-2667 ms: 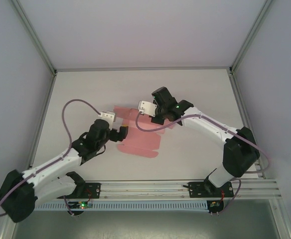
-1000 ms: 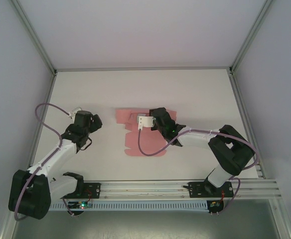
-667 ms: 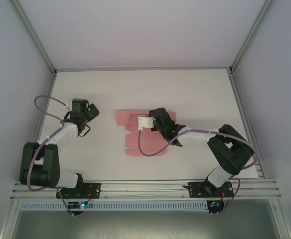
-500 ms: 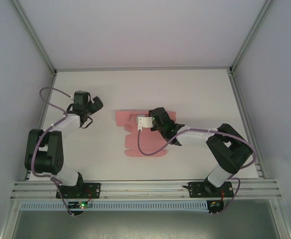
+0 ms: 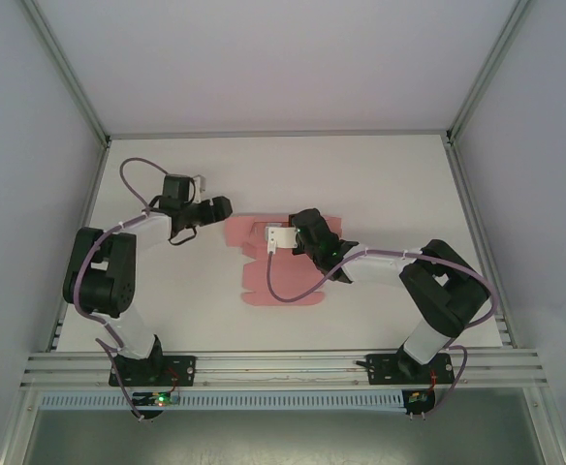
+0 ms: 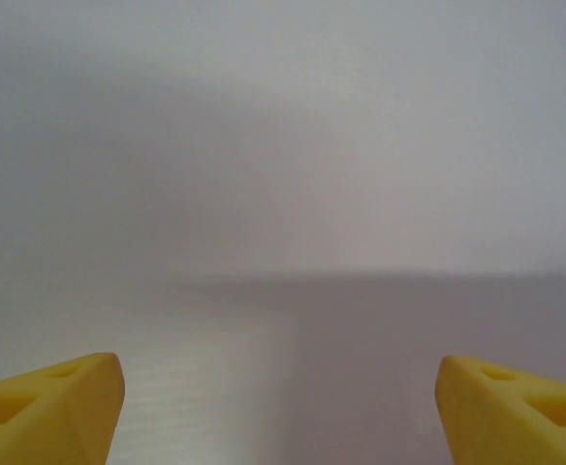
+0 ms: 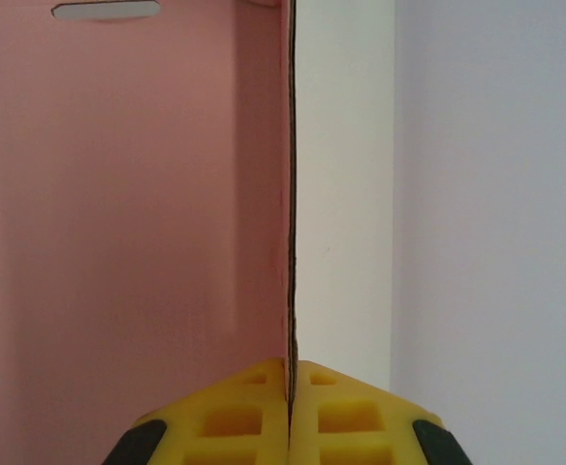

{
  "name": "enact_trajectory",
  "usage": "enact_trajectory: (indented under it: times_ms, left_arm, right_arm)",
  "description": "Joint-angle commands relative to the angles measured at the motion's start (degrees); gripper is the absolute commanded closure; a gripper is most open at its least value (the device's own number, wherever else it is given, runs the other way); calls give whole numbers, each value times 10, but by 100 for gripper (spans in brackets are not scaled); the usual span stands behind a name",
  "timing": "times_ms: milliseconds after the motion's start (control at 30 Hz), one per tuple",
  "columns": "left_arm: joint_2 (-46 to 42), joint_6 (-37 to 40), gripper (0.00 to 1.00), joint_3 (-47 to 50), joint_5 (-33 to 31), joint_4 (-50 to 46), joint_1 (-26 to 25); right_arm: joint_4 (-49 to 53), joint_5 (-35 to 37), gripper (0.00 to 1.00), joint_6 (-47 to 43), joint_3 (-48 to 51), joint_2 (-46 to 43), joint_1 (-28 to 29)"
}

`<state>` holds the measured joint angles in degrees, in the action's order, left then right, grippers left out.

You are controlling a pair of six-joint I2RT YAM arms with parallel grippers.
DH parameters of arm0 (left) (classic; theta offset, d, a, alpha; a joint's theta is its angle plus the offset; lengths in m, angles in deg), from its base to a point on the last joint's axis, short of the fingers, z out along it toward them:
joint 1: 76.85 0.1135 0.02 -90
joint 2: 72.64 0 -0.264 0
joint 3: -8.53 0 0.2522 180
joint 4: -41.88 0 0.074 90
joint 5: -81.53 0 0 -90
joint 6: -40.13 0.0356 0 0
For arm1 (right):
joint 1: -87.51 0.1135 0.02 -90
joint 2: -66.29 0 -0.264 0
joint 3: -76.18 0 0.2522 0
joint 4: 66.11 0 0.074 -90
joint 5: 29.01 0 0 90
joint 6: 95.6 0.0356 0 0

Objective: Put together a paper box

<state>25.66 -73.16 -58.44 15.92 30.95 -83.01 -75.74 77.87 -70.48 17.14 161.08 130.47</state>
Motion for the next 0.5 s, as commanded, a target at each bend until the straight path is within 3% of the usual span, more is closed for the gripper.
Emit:
enact_trajectory:
  times_ms: [0, 200, 467]
  left_arm:
    - [-24, 21, 17, 38, 73, 32, -11]
    - [-57, 4, 20, 97, 184, 118, -17]
    - [-80, -23, 21, 112, 208, 130, -43]
  right_arm:
    - [11, -8, 100, 11, -12, 3, -1]
    - [21, -2, 100, 16, -16, 9, -1]
    - [24, 8, 100, 21, -17, 12, -1]
